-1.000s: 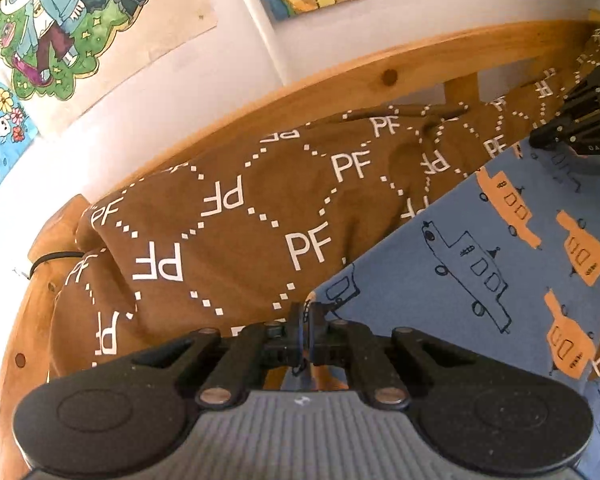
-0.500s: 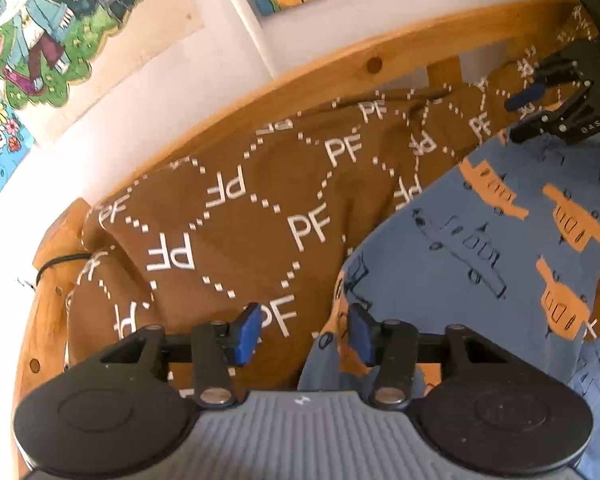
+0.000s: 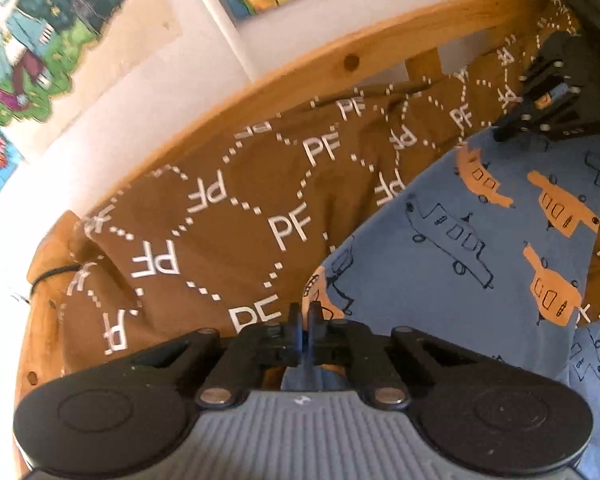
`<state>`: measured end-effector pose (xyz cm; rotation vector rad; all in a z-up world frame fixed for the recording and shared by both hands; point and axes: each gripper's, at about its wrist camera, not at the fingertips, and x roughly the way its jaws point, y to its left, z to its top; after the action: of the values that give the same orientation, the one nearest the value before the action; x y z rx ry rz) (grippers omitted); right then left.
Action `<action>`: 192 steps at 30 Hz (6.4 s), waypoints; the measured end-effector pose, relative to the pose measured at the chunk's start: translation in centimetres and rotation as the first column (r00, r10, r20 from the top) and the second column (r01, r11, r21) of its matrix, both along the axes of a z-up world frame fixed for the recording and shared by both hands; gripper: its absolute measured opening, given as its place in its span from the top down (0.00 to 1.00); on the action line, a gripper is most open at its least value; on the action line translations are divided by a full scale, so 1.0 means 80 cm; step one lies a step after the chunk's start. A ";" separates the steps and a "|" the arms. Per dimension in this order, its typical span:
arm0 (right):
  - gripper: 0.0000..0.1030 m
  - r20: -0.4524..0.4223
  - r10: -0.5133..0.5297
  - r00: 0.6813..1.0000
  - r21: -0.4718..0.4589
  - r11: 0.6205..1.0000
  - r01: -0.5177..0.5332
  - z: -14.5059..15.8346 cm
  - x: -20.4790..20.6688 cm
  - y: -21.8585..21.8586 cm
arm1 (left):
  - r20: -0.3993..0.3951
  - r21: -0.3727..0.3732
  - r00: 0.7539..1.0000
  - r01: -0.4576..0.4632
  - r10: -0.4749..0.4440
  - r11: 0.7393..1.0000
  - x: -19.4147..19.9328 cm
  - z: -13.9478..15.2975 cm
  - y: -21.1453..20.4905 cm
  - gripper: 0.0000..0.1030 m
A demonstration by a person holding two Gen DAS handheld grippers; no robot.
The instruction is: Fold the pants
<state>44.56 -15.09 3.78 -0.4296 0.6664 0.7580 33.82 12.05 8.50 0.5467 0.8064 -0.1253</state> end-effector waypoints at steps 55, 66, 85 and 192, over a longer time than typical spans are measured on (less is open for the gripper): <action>1.00 0.162 -0.038 0.986 -0.142 0.988 0.061 -0.060 -0.506 -0.015 | -0.133 0.272 0.879 0.477 -0.458 0.836 -0.328 -0.137 -0.039 0.98; 0.97 0.100 -0.010 0.995 -0.181 0.983 0.028 -0.074 -0.498 -0.013 | -0.158 0.225 0.881 0.472 -0.447 0.852 -0.323 -0.138 -0.047 0.63; 0.01 -0.065 -0.694 0.717 0.239 0.687 0.687 -0.038 -0.484 -0.192 | 0.092 -0.245 0.920 0.392 -0.381 0.887 -0.272 -0.124 -0.272 0.00; 0.80 -0.392 -0.869 0.302 0.477 0.089 0.874 -0.078 -0.487 -0.332 | -0.284 -0.343 0.648 0.620 -0.707 0.706 -0.039 -0.113 -0.578 0.30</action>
<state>5.56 -41.65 -2.44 0.6533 0.4953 -0.2769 30.70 -34.16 -0.57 0.6001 0.9357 -1.0455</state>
